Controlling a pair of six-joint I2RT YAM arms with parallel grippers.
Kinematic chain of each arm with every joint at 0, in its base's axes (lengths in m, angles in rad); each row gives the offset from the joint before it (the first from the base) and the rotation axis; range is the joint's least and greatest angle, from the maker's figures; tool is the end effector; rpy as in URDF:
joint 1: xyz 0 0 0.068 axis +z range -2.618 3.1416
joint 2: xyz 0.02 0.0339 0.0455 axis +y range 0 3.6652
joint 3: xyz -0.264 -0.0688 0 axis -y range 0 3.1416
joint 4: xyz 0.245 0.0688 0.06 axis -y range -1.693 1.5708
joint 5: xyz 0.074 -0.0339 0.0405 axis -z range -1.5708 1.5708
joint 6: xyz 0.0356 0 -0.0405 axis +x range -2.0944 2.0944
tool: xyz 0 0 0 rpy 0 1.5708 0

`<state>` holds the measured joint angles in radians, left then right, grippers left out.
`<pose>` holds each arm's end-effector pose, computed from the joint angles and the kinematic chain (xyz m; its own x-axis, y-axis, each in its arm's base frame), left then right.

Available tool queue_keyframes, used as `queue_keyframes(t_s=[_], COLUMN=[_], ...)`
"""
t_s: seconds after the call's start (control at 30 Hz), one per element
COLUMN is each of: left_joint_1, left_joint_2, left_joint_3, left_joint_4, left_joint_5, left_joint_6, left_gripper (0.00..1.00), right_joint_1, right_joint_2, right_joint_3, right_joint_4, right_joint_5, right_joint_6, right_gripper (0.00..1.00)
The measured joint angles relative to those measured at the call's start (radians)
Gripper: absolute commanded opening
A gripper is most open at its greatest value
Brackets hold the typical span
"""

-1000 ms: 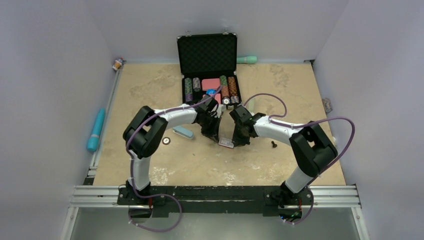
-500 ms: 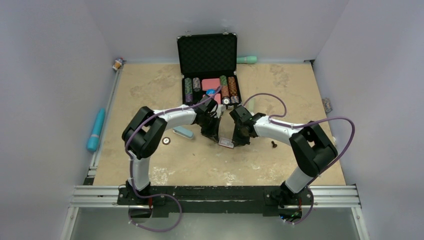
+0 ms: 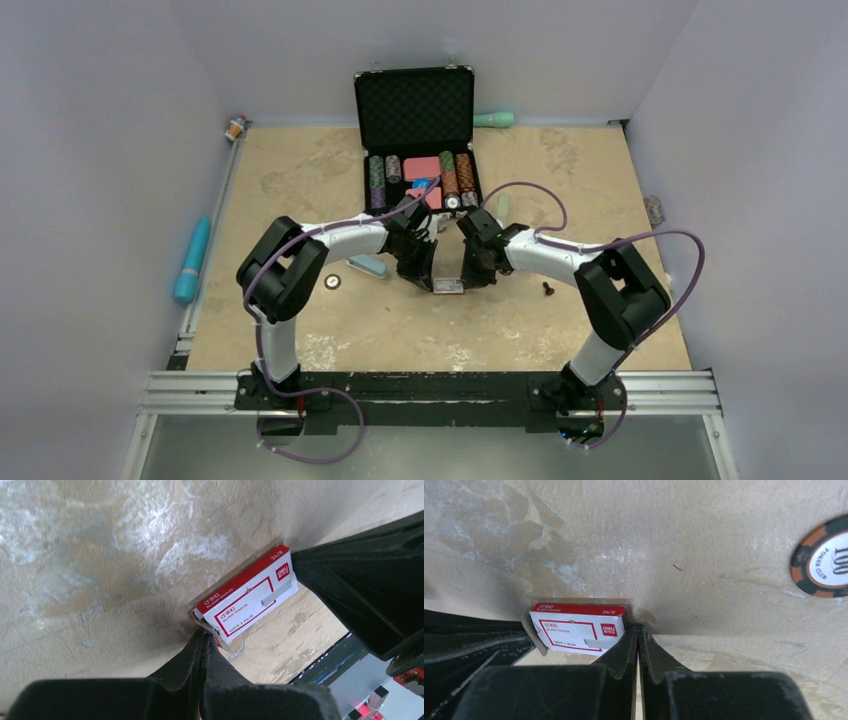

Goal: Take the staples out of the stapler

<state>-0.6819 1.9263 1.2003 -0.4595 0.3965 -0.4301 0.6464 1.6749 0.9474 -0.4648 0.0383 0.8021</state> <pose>0.2825 -0.2471 0.1442 -0.9433 0.2704 -0.1924 0.3309 0.8113 -0.4820 0.2489 0.1861 0.1561 -0.9402 0.1904 -0.2825 0.1226 0.9628 0.2409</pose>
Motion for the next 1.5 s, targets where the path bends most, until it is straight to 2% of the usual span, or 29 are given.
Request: queue_keyframes(t_s=[0.2, 0.4, 0.53, 0.77, 1.03, 1.5], left_joint_1=[0.000, 0.015, 0.027, 0.027, 0.027, 0.027], left_joint_2=[-0.034, -0.098, -0.134, -0.110, -0.023, 0.016], left_joint_3=[-0.032, -0.065, -0.073, -0.068, 0.032, 0.068], left_joint_4=[-0.035, -0.120, -0.160, -0.166, -0.177, -0.174], left_joint_5=[-0.026, -0.115, -0.150, -0.150, -0.130, -0.069], left_joint_6=[0.003, 0.008, 0.014, 0.002, -0.005, -0.020], left_gripper=[0.00, 0.00, 0.00, 0.00, 0.00, 0.00], right_joint_1=[0.001, 0.003, 0.002, 0.002, 0.002, 0.008], right_joint_2=[0.015, 0.001, -0.019, 0.002, 0.020, 0.027], right_joint_3=[0.018, 0.011, -0.007, 0.015, 0.035, 0.044], right_joint_4=[0.010, 0.010, 0.011, 0.009, 0.003, -0.005], right_joint_5=[0.011, 0.041, 0.049, 0.045, 0.050, 0.049], right_joint_6=[-0.024, -0.045, -0.058, -0.085, -0.089, -0.089], right_gripper=[0.07, 0.23, 0.27, 0.26, 0.23, 0.22])
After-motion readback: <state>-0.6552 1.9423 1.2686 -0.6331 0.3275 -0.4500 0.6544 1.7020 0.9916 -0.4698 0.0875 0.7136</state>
